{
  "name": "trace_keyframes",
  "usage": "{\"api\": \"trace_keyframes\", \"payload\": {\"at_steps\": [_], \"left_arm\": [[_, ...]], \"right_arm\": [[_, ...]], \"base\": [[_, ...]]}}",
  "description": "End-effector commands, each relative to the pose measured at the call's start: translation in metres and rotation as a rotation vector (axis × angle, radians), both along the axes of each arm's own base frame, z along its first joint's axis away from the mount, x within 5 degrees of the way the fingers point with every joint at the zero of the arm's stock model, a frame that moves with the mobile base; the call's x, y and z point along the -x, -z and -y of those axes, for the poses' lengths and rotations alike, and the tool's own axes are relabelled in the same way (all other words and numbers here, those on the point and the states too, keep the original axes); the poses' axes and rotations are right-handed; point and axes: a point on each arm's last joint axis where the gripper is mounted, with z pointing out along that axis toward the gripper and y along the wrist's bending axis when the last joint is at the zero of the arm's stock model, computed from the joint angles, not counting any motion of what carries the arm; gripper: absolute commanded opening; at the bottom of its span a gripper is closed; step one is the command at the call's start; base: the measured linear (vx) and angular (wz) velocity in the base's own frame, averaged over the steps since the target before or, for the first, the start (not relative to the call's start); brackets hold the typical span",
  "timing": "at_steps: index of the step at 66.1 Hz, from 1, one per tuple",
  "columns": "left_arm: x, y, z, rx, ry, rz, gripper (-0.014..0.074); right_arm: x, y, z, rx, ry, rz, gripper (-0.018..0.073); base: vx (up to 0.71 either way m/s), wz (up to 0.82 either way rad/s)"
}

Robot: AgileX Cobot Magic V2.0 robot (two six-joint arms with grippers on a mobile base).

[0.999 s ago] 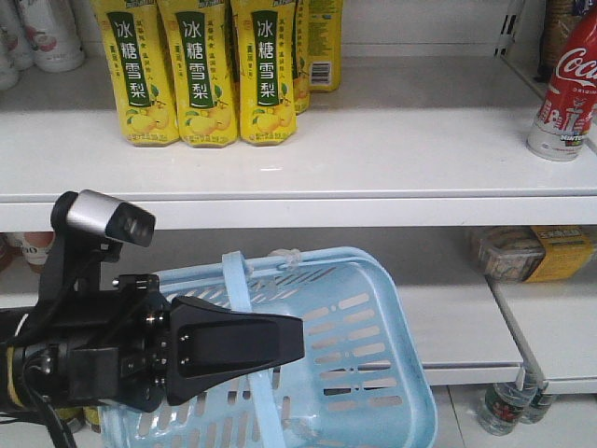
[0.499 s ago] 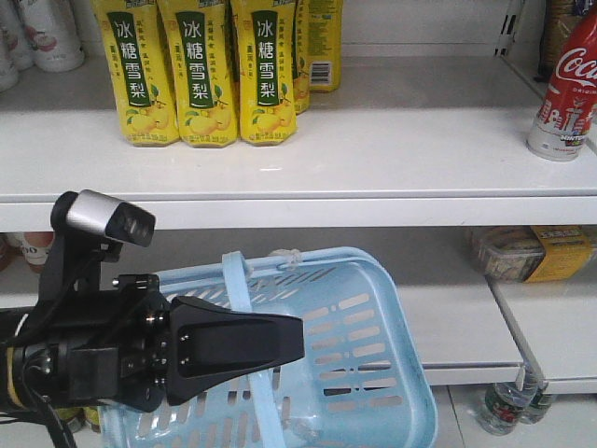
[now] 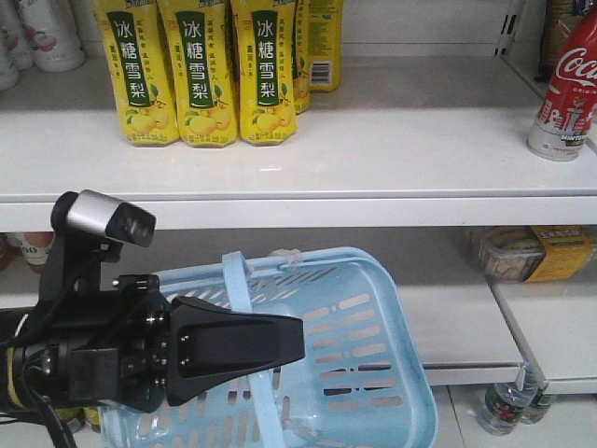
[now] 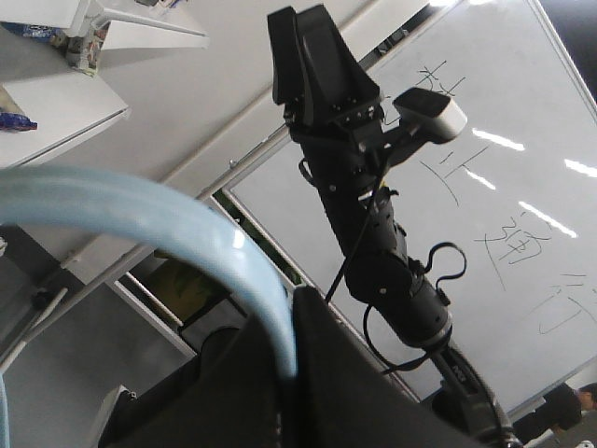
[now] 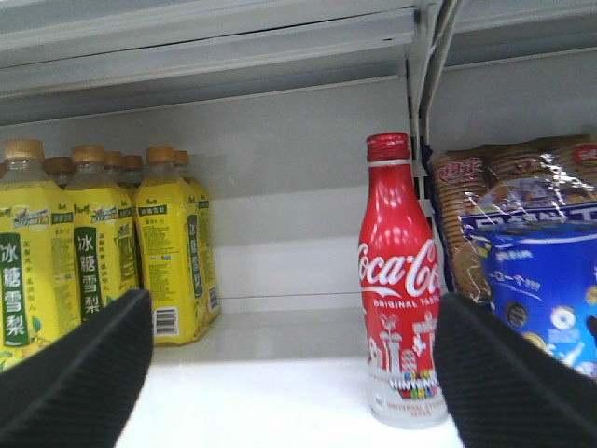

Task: Place coke in basket with both arms
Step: 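Position the open right gripper around the red Coca-Cola bottle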

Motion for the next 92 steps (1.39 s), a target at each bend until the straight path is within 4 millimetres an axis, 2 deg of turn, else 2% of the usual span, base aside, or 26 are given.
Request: {"api": "trace_keyframes", "payload": {"at_steps": [1, 15, 26, 38, 62, 71, 81, 92], "left_arm": [[0.015, -0.028, -0.004, 0.205, 0.137, 0.057, -0.0007], [0.015, -0.028, -0.004, 0.205, 0.137, 0.057, -0.0007], [0.015, -0.028, -0.004, 0.205, 0.137, 0.057, -0.0007], [0.015, -0.028, -0.004, 0.205, 0.137, 0.057, -0.0007], [0.015, -0.028, -0.004, 0.205, 0.137, 0.057, -0.0007], [0.015, -0.028, -0.004, 0.205, 0.137, 0.057, -0.0007], [0.015, -0.028, -0.004, 0.205, 0.137, 0.057, -0.0007], [0.015, -0.028, -0.004, 0.205, 0.137, 0.057, -0.0007]], "right_arm": [[-0.014, -0.03, -0.003, 0.007, -0.017, 0.099, 0.062], [-0.05, -0.07, -0.001, 0.066, 0.045, 0.102, 0.0584], [-0.078, -0.087, 0.007, 0.08, 0.121, 0.066, 0.0584], [-0.104, -0.092, 0.011, 0.079, 0.152, 0.039, 0.0584], [-0.176, -0.096, 0.01, 0.12, 0.16, -0.013, 0.0584], [-0.194, -0.095, 0.011, 0.148, 0.169, -0.037, 0.0573], [-0.197, -0.095, 0.011, 0.153, 0.17, -0.046, 0.0487], [-0.198, -0.094, 0.011, 0.167, 0.17, -0.054, 0.0243]], "base": [[0.0, 0.0], [0.0, 0.0], [0.0, 0.0], [0.0, 0.0], [0.0, 0.0], [0.0, 0.0], [0.0, 0.0], [0.0, 0.0]]}}
